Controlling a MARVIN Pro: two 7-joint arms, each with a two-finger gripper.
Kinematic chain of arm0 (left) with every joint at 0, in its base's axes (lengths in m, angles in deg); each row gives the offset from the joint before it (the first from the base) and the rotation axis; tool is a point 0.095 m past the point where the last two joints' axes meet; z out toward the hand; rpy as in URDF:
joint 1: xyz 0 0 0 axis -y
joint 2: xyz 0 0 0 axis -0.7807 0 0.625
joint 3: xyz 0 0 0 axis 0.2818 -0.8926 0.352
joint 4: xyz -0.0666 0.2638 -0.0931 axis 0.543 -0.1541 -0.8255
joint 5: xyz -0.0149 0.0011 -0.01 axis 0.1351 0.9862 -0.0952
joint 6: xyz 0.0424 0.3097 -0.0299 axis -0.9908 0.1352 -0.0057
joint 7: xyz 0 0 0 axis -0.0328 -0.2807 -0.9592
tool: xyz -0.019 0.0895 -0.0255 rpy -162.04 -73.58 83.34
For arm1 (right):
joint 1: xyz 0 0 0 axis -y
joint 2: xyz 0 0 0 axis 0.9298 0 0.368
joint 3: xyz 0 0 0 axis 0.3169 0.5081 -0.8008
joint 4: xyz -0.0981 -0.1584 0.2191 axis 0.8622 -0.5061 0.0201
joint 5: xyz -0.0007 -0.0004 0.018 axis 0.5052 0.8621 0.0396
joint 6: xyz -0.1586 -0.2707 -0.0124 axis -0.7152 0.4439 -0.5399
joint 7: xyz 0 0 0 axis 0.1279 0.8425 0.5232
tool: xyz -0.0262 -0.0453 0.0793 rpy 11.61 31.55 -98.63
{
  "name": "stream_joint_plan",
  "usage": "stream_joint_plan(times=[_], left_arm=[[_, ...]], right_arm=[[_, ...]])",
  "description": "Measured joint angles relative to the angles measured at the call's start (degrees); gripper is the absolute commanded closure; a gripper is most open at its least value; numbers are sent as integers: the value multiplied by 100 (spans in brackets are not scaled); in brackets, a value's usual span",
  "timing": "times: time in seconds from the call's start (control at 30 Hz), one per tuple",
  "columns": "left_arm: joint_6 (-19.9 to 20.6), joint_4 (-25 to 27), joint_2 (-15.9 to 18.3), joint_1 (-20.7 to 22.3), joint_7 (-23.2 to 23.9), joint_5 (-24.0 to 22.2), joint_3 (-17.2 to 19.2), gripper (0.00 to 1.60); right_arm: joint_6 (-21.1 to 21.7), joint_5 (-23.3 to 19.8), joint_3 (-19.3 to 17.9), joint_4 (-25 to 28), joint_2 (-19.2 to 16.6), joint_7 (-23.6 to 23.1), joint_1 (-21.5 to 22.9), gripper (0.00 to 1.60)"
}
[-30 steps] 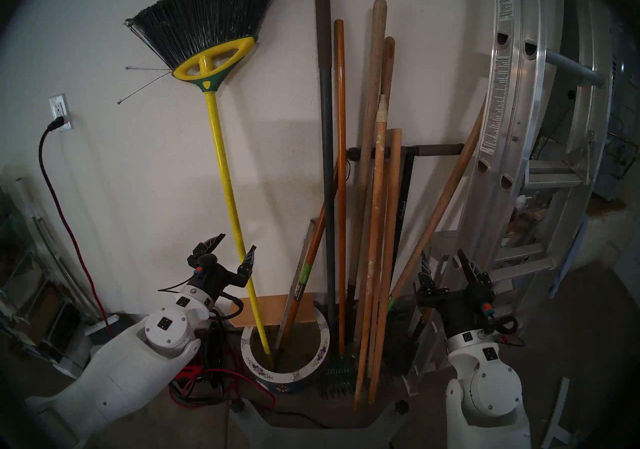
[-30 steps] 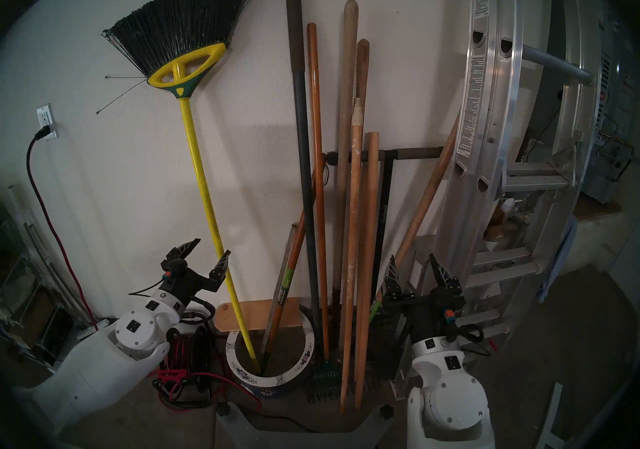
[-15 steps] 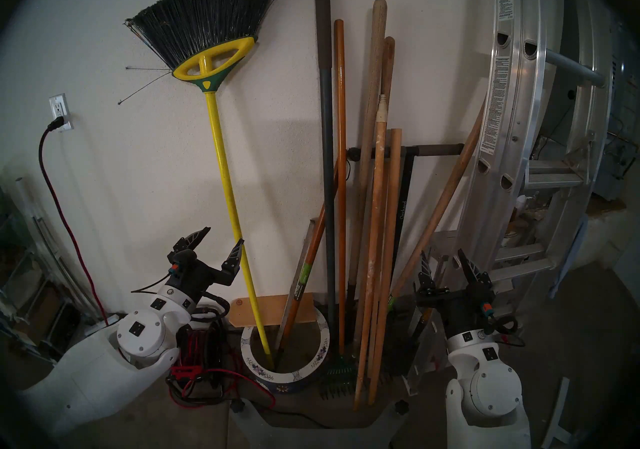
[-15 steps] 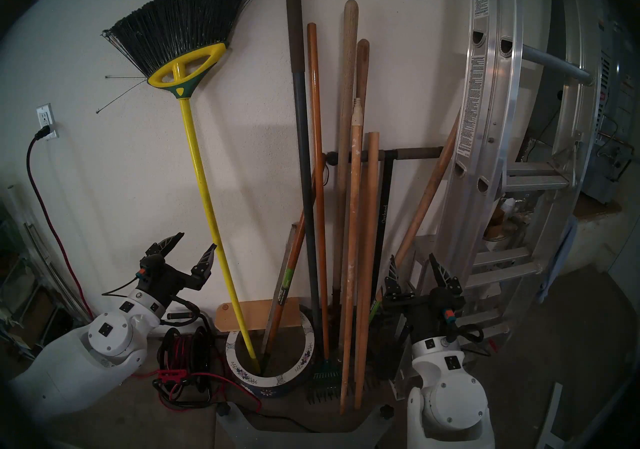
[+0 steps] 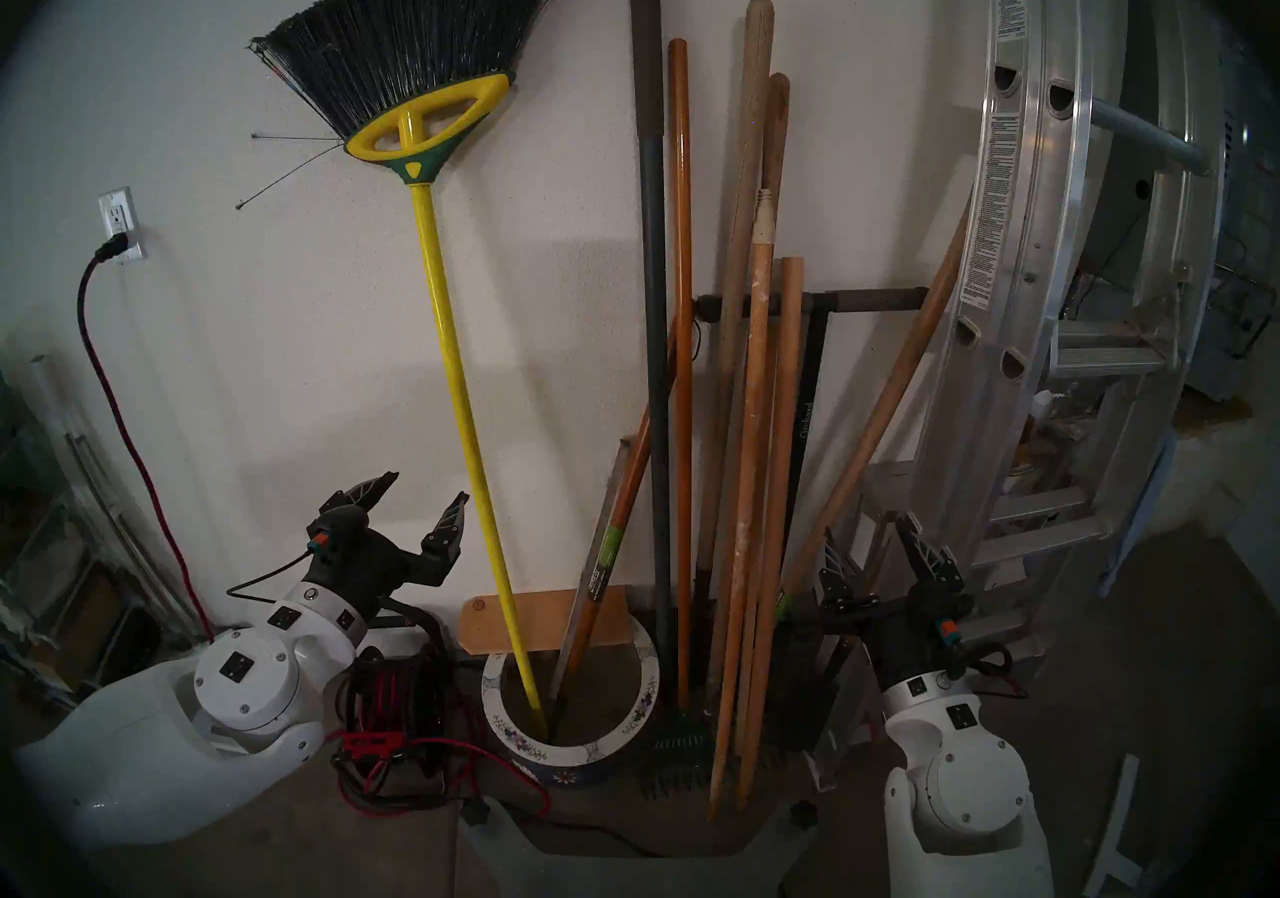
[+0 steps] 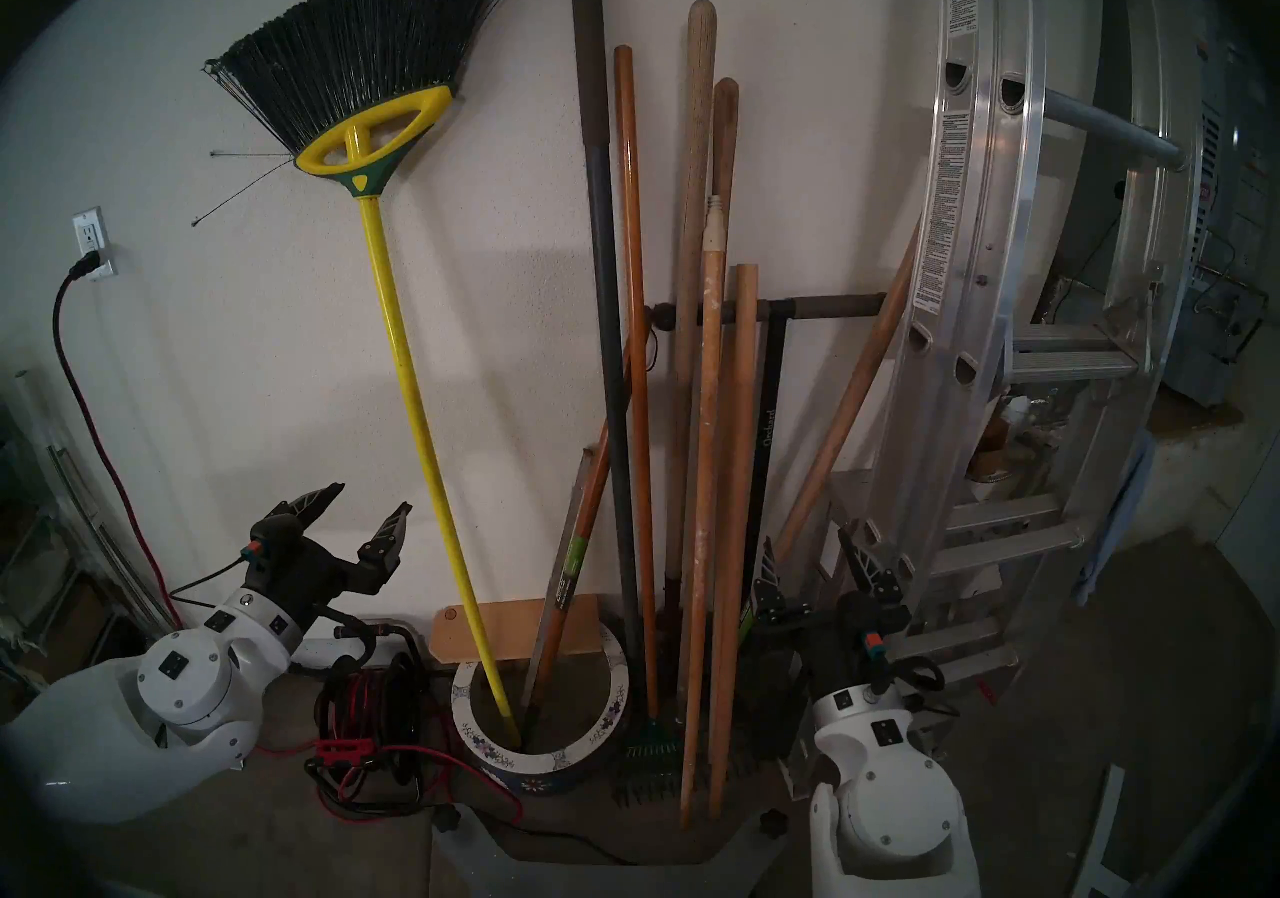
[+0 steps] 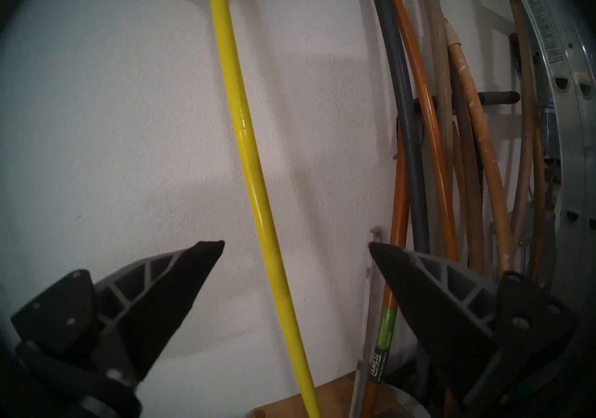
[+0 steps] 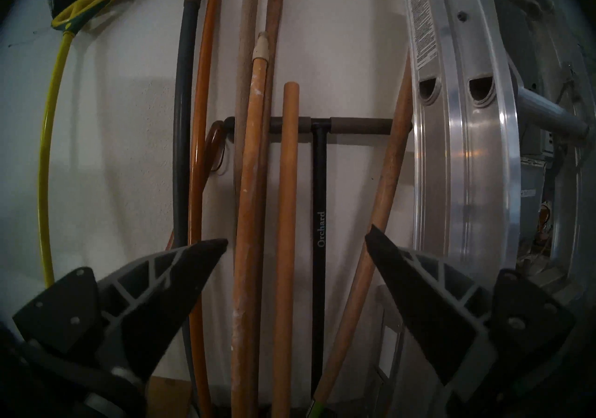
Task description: Put wooden sticks into the pot
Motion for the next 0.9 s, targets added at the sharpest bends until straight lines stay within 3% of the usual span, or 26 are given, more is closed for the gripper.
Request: stream_joint_plan(times=[0.33,0.9], left_arm=[[10,233,365,-520,-194,-224,326,0],[-63,306,557,-784,-296,-328,436,0]], right_arm=[[147,189,29,-545,-274,-57,649,0],[654,483,529,-1413,-652,79,1750,0]])
